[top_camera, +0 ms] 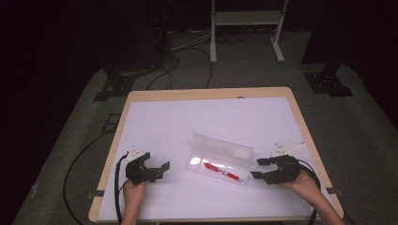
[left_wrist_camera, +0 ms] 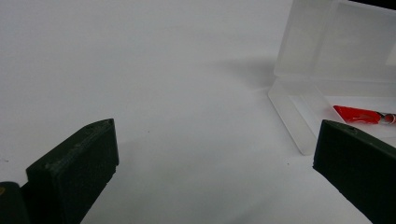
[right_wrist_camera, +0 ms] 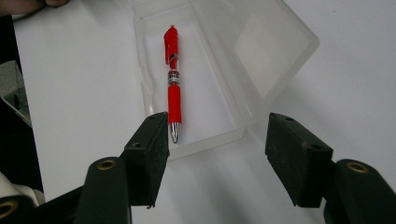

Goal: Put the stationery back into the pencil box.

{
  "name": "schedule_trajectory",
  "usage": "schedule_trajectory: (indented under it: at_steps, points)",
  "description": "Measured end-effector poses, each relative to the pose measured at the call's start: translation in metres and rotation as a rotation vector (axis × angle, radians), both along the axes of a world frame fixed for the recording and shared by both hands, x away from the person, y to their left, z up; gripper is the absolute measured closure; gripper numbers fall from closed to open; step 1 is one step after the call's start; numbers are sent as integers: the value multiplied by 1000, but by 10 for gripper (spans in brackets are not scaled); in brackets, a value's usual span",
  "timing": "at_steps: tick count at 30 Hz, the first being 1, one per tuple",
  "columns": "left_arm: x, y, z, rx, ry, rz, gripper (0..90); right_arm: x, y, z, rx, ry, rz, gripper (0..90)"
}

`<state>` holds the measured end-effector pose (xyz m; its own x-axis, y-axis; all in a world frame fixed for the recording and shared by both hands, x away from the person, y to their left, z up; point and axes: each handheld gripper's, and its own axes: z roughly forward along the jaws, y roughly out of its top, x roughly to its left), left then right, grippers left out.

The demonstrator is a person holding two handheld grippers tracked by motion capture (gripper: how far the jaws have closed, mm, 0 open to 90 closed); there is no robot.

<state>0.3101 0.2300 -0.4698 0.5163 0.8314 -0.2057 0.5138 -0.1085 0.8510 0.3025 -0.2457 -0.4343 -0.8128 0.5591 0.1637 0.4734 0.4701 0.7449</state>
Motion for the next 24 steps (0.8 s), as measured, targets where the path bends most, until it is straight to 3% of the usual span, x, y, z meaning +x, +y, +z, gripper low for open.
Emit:
schedule_trajectory:
  at_steps: [24]
  points:
    - [0, 0, 0, 2, 0, -1, 0, -8, -26, -7, 4, 3, -54, 372]
